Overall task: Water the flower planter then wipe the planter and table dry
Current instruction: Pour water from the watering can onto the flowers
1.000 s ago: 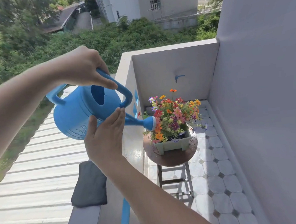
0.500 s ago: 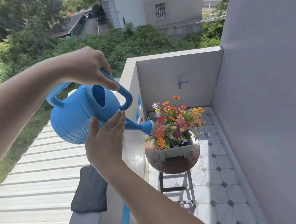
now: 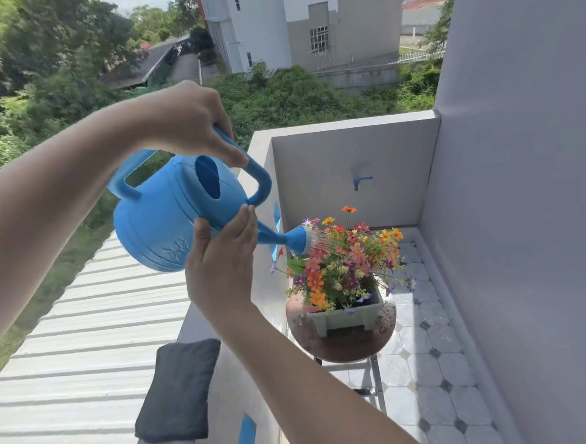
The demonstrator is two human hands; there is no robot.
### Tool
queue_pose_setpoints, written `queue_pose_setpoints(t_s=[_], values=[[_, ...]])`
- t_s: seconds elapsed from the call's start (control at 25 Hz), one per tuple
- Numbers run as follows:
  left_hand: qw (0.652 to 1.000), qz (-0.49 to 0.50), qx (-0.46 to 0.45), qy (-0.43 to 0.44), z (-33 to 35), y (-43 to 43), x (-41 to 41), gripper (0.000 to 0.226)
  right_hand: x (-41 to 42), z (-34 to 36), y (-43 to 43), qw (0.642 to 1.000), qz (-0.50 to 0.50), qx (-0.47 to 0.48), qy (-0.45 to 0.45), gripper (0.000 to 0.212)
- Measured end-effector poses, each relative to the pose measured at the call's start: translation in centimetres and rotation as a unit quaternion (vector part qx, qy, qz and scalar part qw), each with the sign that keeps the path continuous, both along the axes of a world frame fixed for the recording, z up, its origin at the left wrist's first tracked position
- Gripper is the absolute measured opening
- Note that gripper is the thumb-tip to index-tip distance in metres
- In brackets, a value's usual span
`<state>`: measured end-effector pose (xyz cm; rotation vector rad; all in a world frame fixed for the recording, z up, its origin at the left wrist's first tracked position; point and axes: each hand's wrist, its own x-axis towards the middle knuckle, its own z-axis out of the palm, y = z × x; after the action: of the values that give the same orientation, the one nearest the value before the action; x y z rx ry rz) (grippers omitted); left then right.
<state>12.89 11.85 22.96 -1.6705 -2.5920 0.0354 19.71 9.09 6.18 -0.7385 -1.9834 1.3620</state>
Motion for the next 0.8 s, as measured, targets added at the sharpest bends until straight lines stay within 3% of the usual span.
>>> queue_pose_setpoints(t_s=[0.36, 0.56, 0.8], values=[[1.000, -0.006, -0.015, -0.014, 0.0, 1.7, -0.7, 0.031, 0.0, -0.4, 1.1, 1.000, -0.012, -0.003, 0.011, 0.091], [1.000, -0.001, -0.009, -0.002, 0.4, 3.4, -1.4, 0.034, -1.2, -0.1, 3.4, 1.000, 0.001, -0.012, 0.013, 0.073], [0.999, 0.041, 0.002, 0.012, 1.3, 2.7, -3.6, 0.039, -3.0, 1.1, 3.7, 0.998, 0.062, -0.012, 0.025, 0.071]])
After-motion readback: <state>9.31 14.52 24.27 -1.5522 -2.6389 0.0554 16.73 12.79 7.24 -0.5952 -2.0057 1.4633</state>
